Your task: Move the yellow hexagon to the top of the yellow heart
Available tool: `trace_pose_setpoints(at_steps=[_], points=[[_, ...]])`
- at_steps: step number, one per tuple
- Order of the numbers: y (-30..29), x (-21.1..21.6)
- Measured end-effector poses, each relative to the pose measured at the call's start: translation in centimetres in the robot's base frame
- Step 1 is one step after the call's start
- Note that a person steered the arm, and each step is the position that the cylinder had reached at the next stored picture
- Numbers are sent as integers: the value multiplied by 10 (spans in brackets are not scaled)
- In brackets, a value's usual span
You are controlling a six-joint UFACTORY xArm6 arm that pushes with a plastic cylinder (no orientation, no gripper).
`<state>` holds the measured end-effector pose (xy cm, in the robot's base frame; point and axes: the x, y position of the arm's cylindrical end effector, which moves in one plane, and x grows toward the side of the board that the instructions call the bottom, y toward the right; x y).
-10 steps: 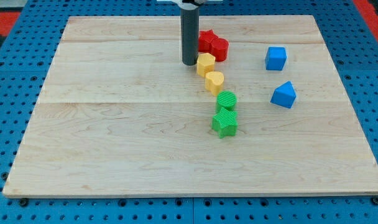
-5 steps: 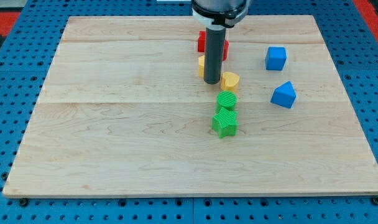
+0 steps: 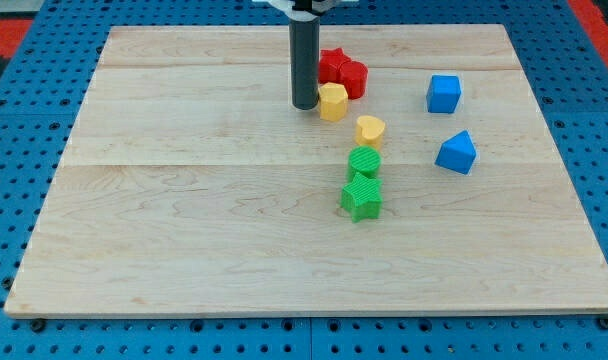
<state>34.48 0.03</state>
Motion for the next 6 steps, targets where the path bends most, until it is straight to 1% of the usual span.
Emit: trace_pose_setpoints(at_steps=[2,3,6], points=[[39,0],[32,-7],[36,-7]])
